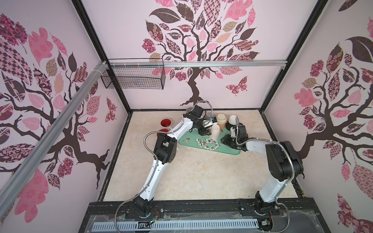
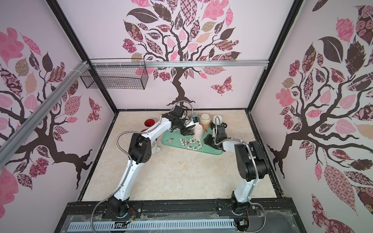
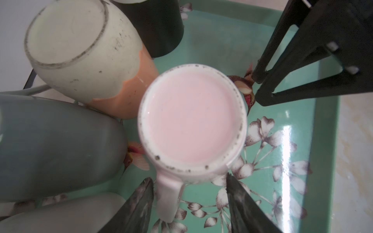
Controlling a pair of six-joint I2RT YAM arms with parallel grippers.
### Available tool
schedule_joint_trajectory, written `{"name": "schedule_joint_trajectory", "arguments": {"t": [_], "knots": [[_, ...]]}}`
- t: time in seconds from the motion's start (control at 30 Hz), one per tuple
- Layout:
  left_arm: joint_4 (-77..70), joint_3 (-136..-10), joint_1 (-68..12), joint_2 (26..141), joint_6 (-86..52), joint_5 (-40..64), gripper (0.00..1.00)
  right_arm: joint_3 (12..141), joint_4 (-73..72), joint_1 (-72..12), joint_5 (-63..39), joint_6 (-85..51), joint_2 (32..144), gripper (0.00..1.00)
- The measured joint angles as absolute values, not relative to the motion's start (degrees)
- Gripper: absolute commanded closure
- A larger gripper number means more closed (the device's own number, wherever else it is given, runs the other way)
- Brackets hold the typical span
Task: Turn the mug right side up
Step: Pick up the mug from the tray.
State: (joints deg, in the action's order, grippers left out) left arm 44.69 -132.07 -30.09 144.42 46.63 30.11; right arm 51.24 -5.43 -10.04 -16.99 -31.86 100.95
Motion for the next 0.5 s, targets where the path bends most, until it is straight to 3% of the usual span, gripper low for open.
{"name": "schedule_joint_trajectory", "arguments": {"t": [0.17,0.5], "knots": [[44.47,-131.04,-30.09,144.09,45.32,32.08,0.68,49.25,-5.32,-10.04,-17.34,-31.94,99.77,0.53],[36.21,-119.02,-31.64,138.74,41.15,27.53,0.8,47.66,-5.61,-10.04,-17.89,-32.03,97.08,0.53]]}}
